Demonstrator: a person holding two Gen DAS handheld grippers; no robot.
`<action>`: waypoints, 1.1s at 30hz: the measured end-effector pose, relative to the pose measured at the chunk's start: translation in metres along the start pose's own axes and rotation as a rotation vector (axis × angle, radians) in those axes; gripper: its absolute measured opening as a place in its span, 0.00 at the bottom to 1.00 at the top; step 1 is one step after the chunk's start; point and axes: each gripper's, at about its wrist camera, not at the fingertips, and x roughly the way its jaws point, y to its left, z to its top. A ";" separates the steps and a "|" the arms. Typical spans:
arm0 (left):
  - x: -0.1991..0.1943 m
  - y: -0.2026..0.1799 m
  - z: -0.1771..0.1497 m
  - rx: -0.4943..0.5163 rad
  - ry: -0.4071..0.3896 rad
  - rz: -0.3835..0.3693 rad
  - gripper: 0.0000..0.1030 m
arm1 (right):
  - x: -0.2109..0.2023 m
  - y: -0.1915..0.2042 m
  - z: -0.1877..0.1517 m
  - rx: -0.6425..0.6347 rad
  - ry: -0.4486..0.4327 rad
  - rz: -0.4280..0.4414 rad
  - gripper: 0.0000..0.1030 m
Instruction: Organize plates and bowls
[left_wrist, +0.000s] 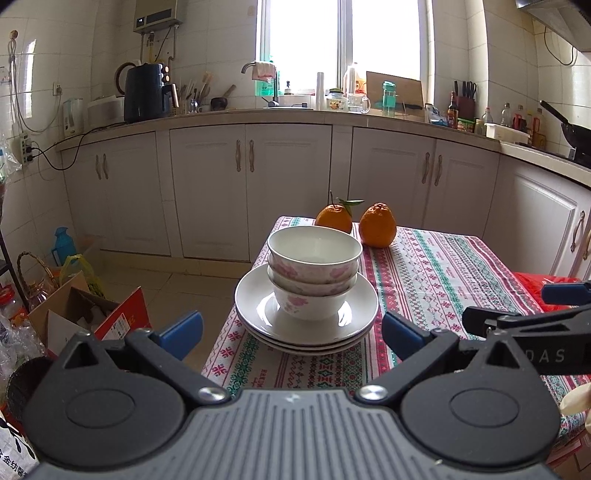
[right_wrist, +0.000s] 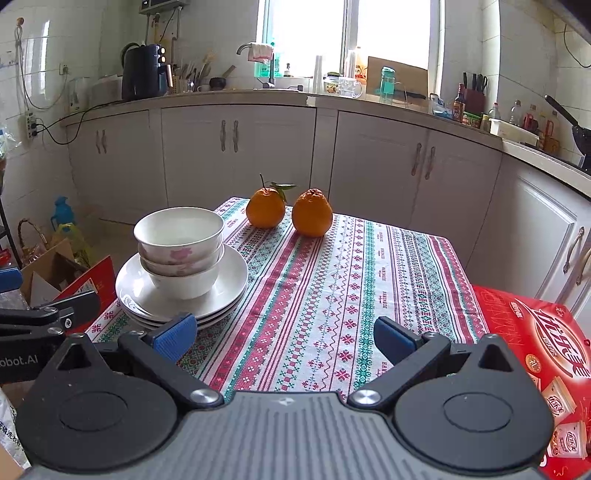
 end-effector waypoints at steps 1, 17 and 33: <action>0.000 0.000 0.000 0.000 -0.001 0.000 0.99 | 0.000 0.000 0.000 0.000 0.000 -0.001 1.00; -0.001 -0.001 0.001 -0.003 0.000 -0.004 0.99 | -0.004 0.000 0.000 -0.003 -0.014 -0.021 1.00; -0.001 -0.001 0.001 0.000 0.002 -0.003 0.99 | -0.005 0.000 -0.001 -0.006 -0.015 -0.032 1.00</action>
